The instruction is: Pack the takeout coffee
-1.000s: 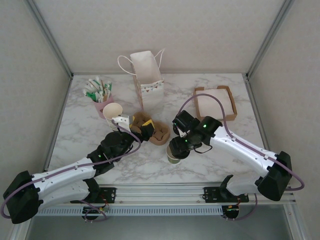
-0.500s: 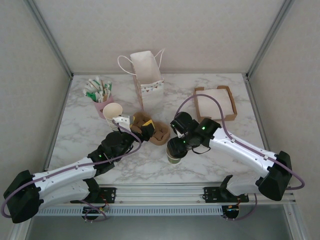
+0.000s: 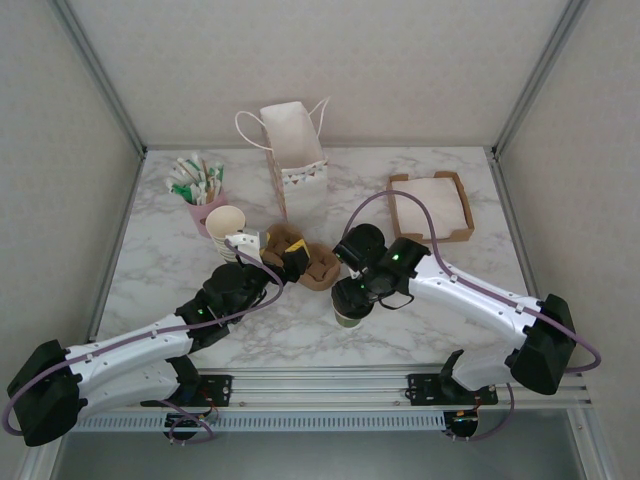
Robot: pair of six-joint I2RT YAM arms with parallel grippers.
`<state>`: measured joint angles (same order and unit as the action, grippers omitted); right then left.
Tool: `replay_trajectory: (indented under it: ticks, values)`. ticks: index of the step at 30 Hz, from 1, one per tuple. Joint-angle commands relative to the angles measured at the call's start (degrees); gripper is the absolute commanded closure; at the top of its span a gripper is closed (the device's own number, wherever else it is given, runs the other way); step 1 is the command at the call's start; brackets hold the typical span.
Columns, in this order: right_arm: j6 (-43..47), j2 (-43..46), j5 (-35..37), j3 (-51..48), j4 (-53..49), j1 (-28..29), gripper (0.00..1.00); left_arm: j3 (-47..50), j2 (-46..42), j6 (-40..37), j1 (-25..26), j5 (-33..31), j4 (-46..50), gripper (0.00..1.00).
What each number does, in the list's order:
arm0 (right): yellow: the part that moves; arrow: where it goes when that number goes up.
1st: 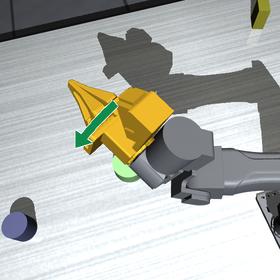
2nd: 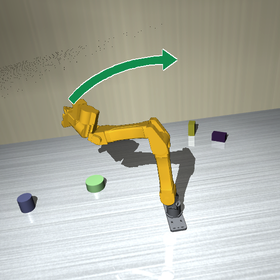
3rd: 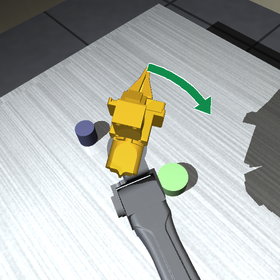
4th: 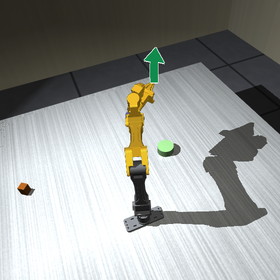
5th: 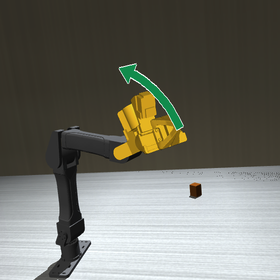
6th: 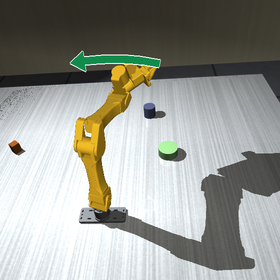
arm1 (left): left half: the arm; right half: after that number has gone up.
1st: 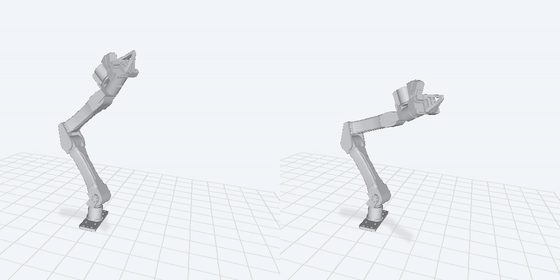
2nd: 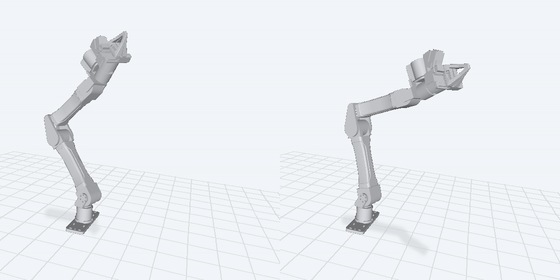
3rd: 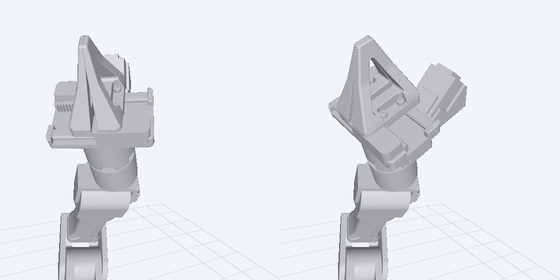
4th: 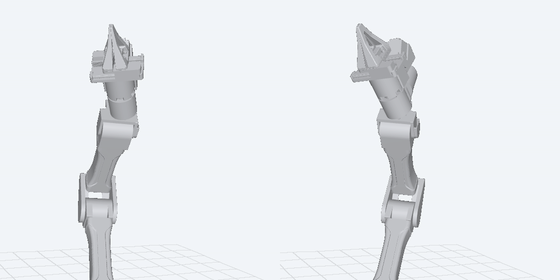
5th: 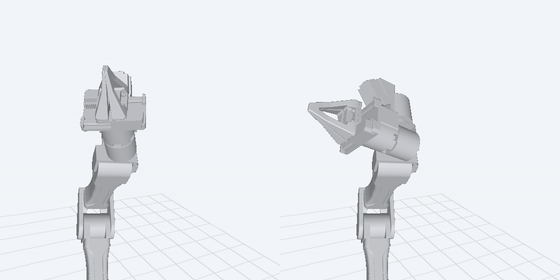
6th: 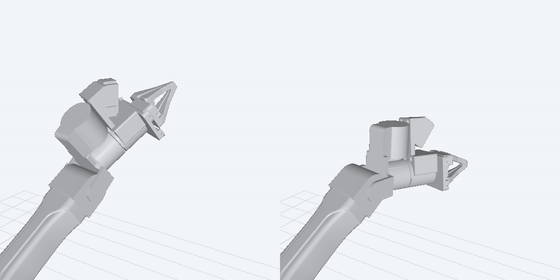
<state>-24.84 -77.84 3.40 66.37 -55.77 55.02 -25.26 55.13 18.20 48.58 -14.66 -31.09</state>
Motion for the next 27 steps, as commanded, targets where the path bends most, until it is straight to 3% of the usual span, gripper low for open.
replay_trajectory:
  ticks: [1,27]
  values:
    - [0.2,-0.5,1.1,0.0,0.6,0.6,0.30,-0.2,-0.1,0.1,-0.4,-0.2,-1.4,0.00]
    - [1.0,-1.6,-0.9,0.6,1.4,1.0,0.30,-0.8,1.3,-0.1,-0.3,0.6,-1.3,0.00]
